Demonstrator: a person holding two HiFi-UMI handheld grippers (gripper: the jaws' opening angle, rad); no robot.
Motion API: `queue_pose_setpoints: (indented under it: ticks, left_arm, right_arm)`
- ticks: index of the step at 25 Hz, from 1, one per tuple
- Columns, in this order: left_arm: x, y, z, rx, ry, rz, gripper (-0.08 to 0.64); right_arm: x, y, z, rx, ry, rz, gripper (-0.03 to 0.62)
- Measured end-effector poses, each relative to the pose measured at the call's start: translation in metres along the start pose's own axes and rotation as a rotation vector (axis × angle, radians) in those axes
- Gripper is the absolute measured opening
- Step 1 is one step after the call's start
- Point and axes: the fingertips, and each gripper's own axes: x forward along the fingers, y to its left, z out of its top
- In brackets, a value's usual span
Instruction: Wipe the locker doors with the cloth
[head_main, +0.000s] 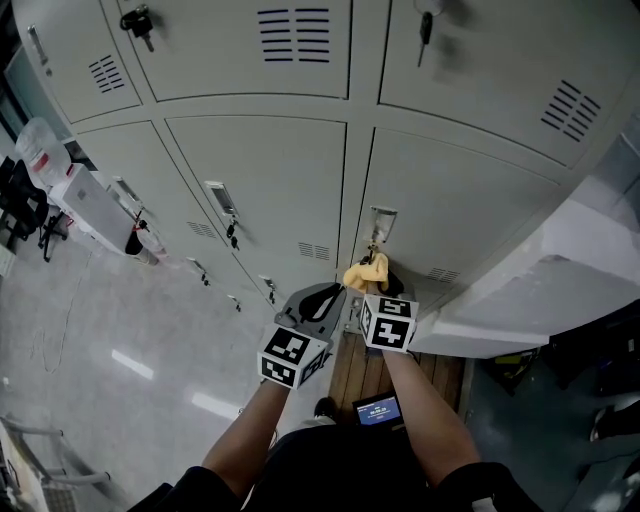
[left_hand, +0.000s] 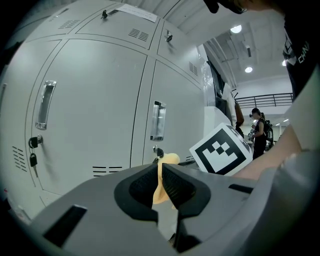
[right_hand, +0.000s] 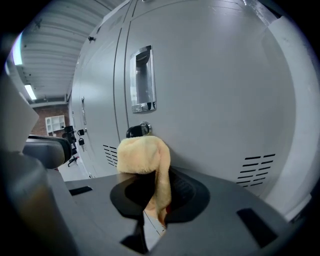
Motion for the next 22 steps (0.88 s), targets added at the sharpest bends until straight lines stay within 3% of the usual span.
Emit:
queue_pose_setpoints:
  ticks: [22]
  left_arm:
    - [0.052,-0.065,0.010,0.020,0.005,-0.120,0.038]
  right_arm:
    - [-0.035,-0.089,-0.005,0.048,-0.018,-0.122,0.071]
